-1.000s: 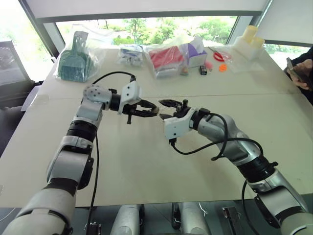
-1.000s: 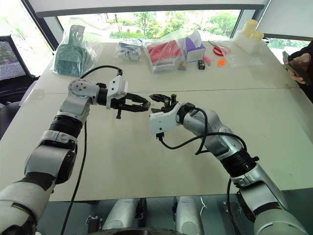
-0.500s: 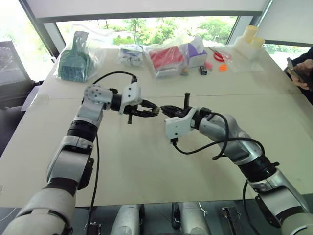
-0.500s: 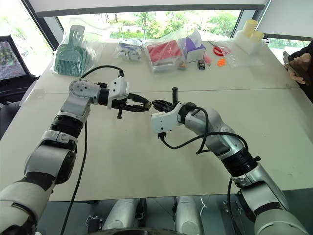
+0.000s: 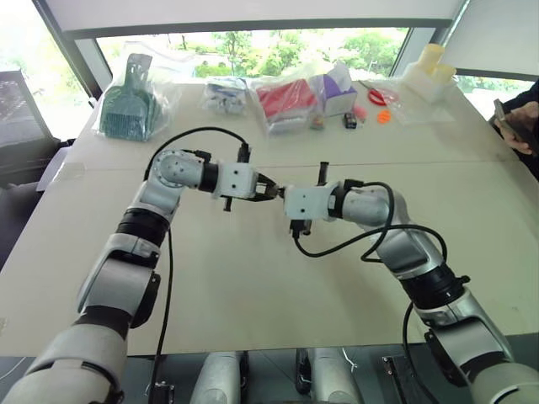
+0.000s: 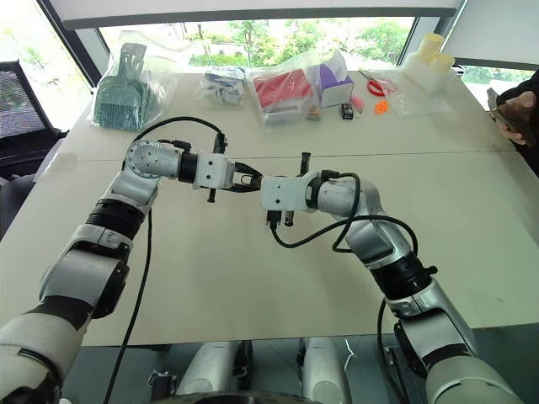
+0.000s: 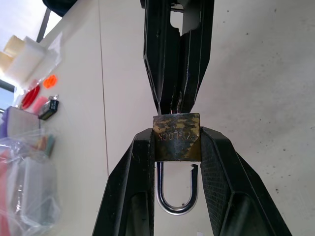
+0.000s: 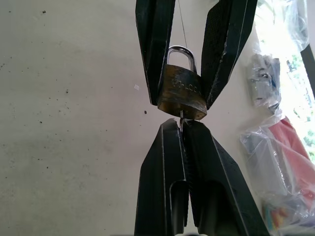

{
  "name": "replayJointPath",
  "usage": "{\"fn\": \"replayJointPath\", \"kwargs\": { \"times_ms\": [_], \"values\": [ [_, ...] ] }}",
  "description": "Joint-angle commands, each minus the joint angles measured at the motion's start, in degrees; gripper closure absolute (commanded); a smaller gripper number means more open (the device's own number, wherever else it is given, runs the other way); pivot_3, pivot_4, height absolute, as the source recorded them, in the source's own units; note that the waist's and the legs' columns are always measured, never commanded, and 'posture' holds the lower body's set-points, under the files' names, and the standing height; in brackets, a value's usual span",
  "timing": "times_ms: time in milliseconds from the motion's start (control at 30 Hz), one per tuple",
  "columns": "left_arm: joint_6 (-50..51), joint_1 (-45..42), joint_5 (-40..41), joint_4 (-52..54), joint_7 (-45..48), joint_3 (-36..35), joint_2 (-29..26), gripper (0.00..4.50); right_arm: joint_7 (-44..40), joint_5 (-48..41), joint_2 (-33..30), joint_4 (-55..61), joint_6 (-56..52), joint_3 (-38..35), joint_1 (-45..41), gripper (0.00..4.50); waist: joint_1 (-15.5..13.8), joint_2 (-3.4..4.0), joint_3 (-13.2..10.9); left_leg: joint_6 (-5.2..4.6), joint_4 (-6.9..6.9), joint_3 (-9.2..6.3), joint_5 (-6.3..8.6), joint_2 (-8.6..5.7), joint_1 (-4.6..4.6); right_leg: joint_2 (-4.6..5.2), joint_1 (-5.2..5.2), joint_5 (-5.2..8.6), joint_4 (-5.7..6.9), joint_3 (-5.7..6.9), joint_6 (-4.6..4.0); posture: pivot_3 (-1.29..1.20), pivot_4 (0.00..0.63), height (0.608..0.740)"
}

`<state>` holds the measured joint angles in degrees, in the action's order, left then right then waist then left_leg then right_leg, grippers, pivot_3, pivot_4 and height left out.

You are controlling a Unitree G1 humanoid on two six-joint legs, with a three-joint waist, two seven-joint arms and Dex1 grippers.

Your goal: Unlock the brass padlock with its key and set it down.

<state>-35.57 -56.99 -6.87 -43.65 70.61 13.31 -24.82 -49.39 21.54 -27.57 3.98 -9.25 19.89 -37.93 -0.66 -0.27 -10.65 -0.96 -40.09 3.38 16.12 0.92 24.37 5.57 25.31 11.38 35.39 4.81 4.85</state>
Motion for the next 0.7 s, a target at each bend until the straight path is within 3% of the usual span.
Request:
{"fn": "replayJointPath", "kwargs": {
  "times_ms": [33,233,267,333,500,700],
  "values": [
    [-1.62,-1.4,1.25,2.87,-1.9,-0.18,0.14,3.77,-0.35,-0.93,1.08,1.81,1.36,1.34,-1.06,4.38,-0.02,0.0,0.0,0.0,0.0,0.0,0.0,0.0,0.0,0.0,0.0,0.0,0.0,0.0,0.0,0.0,0.15,0.74],
    [10.17,-0.7,8.6,5.03,5.16,-2.07,-0.42,3.77,9.45,7.31,-4.54,-1.56,19.61,2.9,-1.48,4.38,0.05,0.0,0.0,0.0,0.0,0.02,0.0,0.0,0.0,0.0,0.01,0.01,-0.01,0.0,0.01,0.0,0.15,0.74],
    [12.49,-0.8,9.7,5.49,6.58,-2.29,-0.73,3.77,10.45,7.47,-5.37,-2.07,22.13,2.69,-1.15,4.16,0.09,0.0,0.0,0.0,0.0,0.03,0.0,0.0,0.0,0.0,0.01,0.01,-0.01,0.0,0.01,0.0,0.15,0.74],
    [16.74,-0.58,12.05,6.88,10.35,-2.54,-1.71,3.77,13.24,8.66,-7.04,-3.3,27.16,2.21,-0.88,3.56,0.19,0.0,0.0,0.0,0.0,0.02,0.0,0.0,0.0,0.0,0.01,0.01,-0.01,0.0,0.01,0.0,0.15,0.74],
    [22.21,0.15,15.11,9.59,15.99,-2.43,-3.86,3.77,18.36,9.85,-9.62,-6.29,36.52,0.71,-1.3,1.09,0.25,0.0,0.0,0.02,0.0,0.03,-0.01,0.0,0.0,0.0,0.01,0.01,0.0,-0.01,0.01,0.0,0.15,0.74],
    [25.73,-0.41,16.63,10.75,18.15,-2.47,-4.35,3.77,23.54,10.38,-10.27,-9.28,45.98,-0.02,-3.14,1.09,0.22,0.0,0.0,0.02,0.0,0.03,-0.01,0.0,-0.01,0.0,0.0,0.01,0.0,-0.01,0.01,0.0,0.15,0.74]
  ]
}}
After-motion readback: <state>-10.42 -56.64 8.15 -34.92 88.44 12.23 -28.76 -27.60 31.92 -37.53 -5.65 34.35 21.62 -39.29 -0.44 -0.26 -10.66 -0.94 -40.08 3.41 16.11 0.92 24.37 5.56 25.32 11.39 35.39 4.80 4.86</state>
